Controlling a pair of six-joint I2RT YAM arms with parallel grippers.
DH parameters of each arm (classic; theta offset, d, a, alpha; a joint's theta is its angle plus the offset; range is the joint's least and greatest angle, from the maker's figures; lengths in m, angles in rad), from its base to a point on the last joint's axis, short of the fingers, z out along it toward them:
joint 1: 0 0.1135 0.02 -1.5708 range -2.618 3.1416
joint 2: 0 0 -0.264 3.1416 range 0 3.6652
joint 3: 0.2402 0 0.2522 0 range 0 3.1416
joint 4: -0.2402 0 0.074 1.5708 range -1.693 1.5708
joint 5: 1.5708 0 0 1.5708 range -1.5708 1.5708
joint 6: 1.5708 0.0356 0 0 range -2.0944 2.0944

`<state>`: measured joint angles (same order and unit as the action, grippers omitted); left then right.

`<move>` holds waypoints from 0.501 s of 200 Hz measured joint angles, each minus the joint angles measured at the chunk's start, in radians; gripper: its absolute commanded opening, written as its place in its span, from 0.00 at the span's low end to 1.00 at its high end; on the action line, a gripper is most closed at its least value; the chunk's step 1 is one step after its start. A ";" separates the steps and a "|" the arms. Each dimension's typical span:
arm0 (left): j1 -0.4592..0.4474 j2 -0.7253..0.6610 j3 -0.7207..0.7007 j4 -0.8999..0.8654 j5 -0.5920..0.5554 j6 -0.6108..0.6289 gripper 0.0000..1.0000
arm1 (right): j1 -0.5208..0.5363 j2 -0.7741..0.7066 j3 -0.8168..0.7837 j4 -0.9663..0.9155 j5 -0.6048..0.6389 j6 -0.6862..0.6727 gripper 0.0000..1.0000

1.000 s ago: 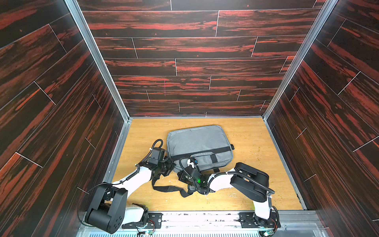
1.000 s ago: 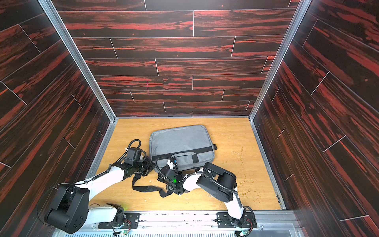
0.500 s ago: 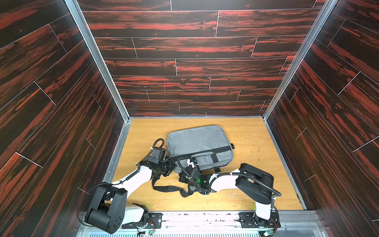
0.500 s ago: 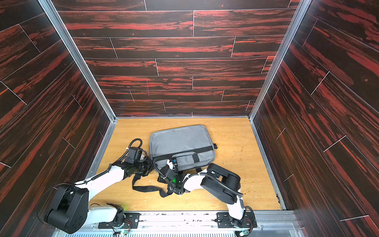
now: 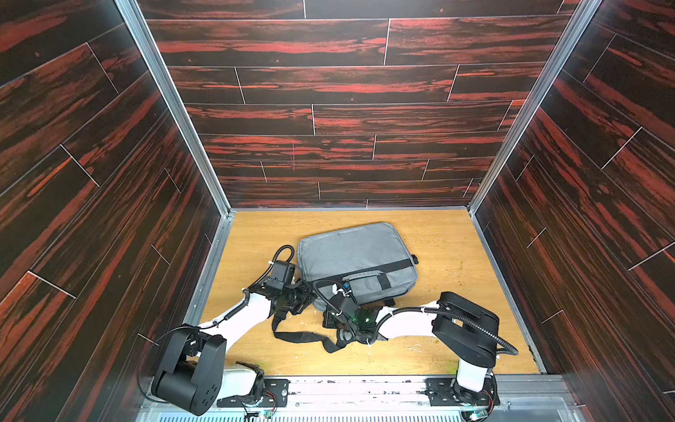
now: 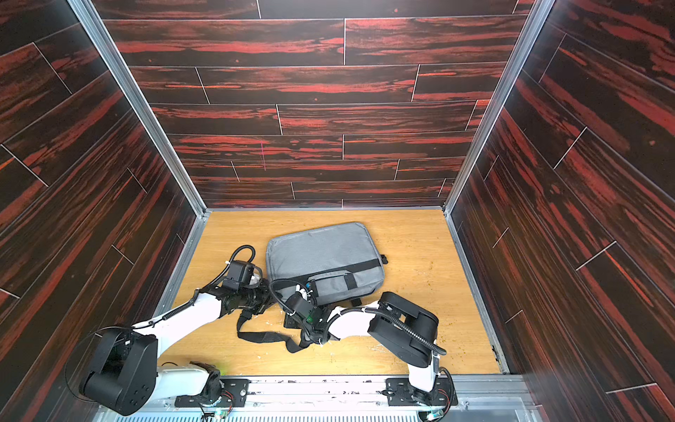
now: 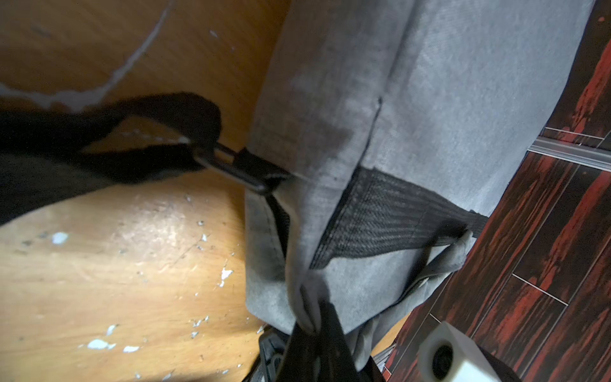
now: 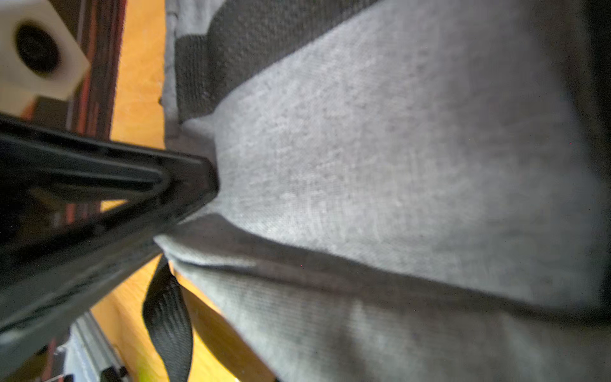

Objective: Open the zippered laptop bag and take out the laptop
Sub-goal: Unzip the zipper on the zippered laptop bag.

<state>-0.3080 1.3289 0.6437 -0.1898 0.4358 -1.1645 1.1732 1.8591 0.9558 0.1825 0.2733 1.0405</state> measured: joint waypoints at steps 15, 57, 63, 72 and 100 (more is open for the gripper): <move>0.000 0.000 0.000 -0.002 0.003 0.005 0.00 | 0.000 0.000 0.006 -0.018 -0.002 -0.013 0.00; 0.000 0.000 0.000 -0.004 0.007 0.016 0.00 | 0.000 0.000 0.030 -0.068 -0.005 -0.054 0.04; 0.000 0.000 0.000 -0.004 0.007 0.017 0.00 | 0.000 0.000 0.034 -0.075 -0.005 -0.056 0.04; 0.001 0.000 0.000 -0.004 0.008 0.021 0.00 | 0.000 0.000 0.038 -0.082 -0.005 -0.060 0.05; 0.002 0.000 0.000 -0.004 0.010 0.024 0.00 | -0.001 0.000 0.037 -0.081 -0.005 -0.061 0.06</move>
<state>-0.3065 1.3289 0.6437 -0.1940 0.4458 -1.1400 1.1725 1.8591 0.9928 0.1013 0.2684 0.9794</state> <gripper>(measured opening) 0.067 0.054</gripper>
